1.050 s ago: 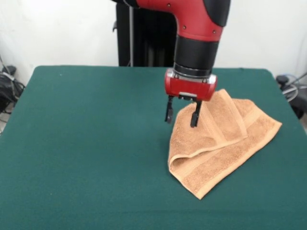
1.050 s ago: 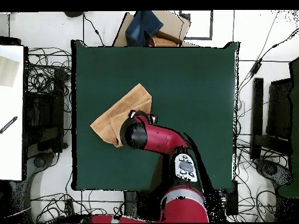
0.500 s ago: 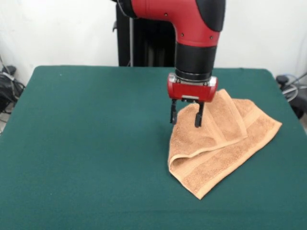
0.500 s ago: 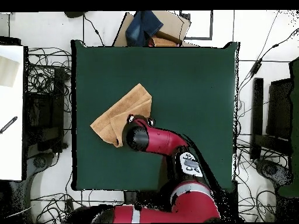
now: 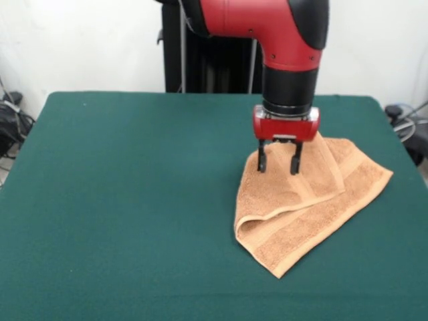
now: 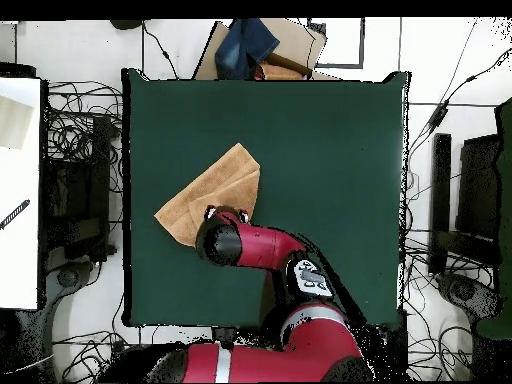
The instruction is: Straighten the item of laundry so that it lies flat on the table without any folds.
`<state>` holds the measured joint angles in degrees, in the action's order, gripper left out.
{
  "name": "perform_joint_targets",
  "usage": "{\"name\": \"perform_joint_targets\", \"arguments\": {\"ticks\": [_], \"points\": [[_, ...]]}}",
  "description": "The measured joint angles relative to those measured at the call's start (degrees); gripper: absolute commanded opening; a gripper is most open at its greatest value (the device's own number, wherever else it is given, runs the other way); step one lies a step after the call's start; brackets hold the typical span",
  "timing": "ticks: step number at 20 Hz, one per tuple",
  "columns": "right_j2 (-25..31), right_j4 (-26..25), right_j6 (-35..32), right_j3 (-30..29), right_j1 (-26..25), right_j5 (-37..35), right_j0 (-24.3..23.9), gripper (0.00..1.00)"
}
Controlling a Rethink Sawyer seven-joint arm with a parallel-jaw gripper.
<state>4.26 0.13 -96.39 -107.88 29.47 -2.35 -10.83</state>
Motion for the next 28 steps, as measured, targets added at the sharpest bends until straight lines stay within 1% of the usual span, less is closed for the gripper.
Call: {"name": "perform_joint_targets", "arguments": {"ticks": [15,28], "points": [[1.02,0.01,0.0,-2.44,-0.03,1.44,2.6,1.0],[1.02,0.24,0.0,-2.64,-0.05,3.1,3.88,1.0]]}}
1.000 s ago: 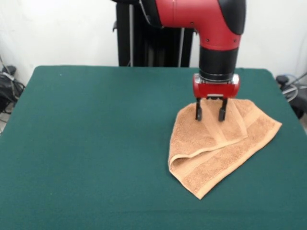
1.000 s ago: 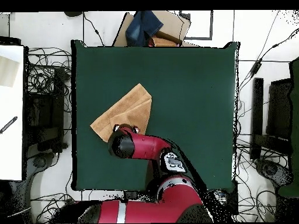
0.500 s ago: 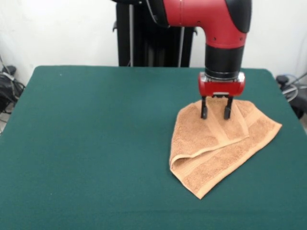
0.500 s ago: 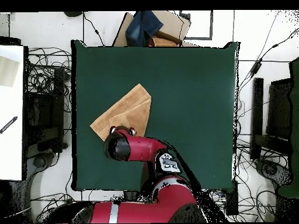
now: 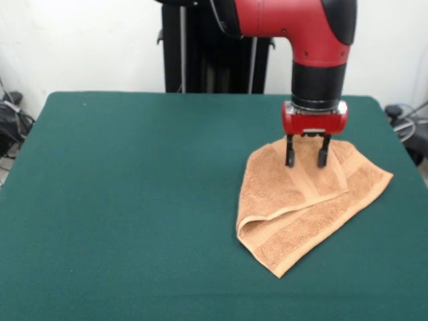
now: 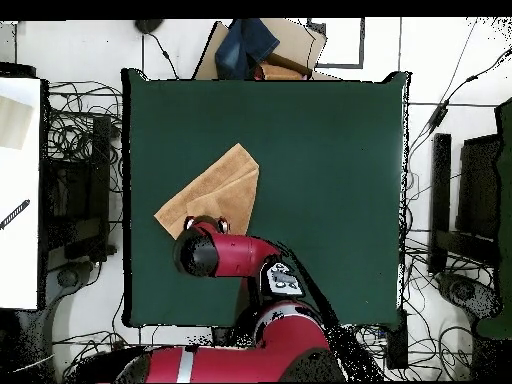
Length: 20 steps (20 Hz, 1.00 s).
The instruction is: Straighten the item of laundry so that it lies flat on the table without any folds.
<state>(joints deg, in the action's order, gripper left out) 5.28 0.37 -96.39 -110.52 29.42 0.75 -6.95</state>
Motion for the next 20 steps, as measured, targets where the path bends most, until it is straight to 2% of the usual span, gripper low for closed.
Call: {"name": "perform_joint_targets", "arguments": {"ticks": [10,20], "points": [[-0.01,0.64,0.0,0.02,-1.53,2.33,0.73,1.0],[0.01,3.72,0.0,1.02,-1.65,2.62,2.79,1.0]]}}
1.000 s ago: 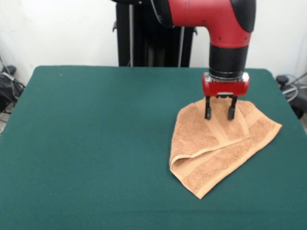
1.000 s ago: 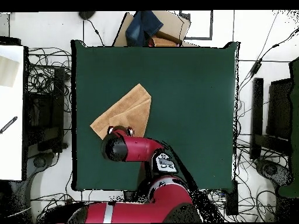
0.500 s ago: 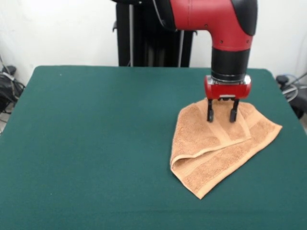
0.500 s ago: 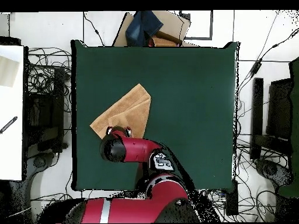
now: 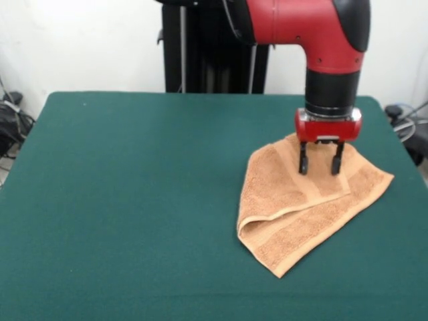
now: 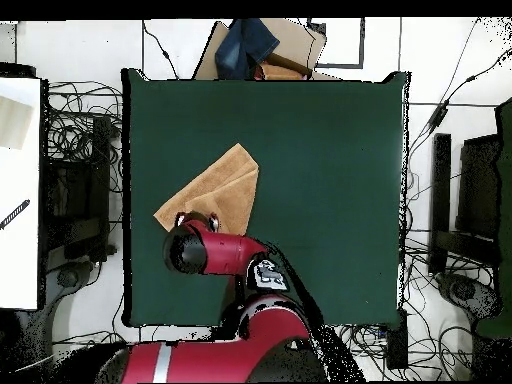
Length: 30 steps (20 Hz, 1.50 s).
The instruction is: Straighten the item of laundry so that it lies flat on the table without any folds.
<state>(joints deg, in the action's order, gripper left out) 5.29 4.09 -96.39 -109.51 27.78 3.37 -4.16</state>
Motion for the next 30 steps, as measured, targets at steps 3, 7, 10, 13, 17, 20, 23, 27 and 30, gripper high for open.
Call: {"name": "perform_joint_targets", "arguments": {"ticks": [3,7,10,13,17,20,23,27,30], "points": [[0.0,0.65,0.0,0.3,-0.02,0.0,0.7,1.0],[0.01,1.01,0.0,1.0,-0.17,0.0,1.54,0.0],[0.01,1.01,0.0,1.28,-0.45,0.06,1.51,0.0],[0.01,1.01,0.0,1.39,-1.03,0.29,1.37,0.0],[0.14,1.02,0.0,1.44,-1.92,0.87,0.96,0.0],[0.37,1.02,0.0,1.47,-2.37,1.59,0.61,0.0],[0.94,1.02,0.0,1.46,-2.64,2.63,0.23,1.0],[1.59,1.02,0.0,1.51,-2.66,2.91,0.28,1.0],[1.59,1.02,0.0,1.51,-2.66,2.91,0.28,1.0]]}}
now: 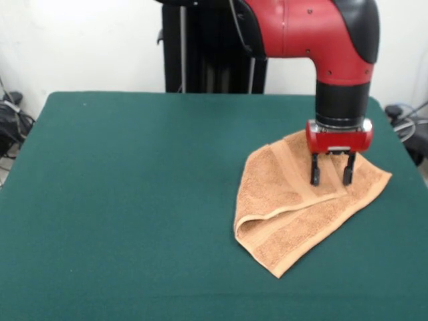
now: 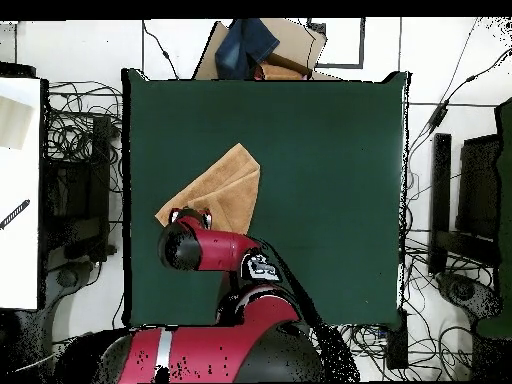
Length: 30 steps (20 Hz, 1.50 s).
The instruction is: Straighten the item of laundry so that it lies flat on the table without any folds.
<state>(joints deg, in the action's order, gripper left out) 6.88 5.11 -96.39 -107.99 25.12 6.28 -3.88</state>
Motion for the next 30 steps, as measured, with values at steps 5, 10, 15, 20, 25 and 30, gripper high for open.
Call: {"name": "perform_joint_targets", "arguments": {"ticks": [5,10,15,20,25,30], "points": [[0.0,0.0,0.0,0.01,0.0,0.0,0.01,1.0],[0.0,0.0,0.0,0.13,-0.12,0.0,0.01,1.0],[0.01,-0.01,0.0,1.16,-1.02,-0.02,0.02,1.0],[-0.53,-0.07,0.0,2.48,-1.63,-0.12,0.73,1.0],[-1.52,-0.06,0.0,3.68,-1.89,-1.68,1.32,0.0],[-2.54,-0.49,-0.01,4.39,-2.09,-2.49,1.3,0.0]]}}
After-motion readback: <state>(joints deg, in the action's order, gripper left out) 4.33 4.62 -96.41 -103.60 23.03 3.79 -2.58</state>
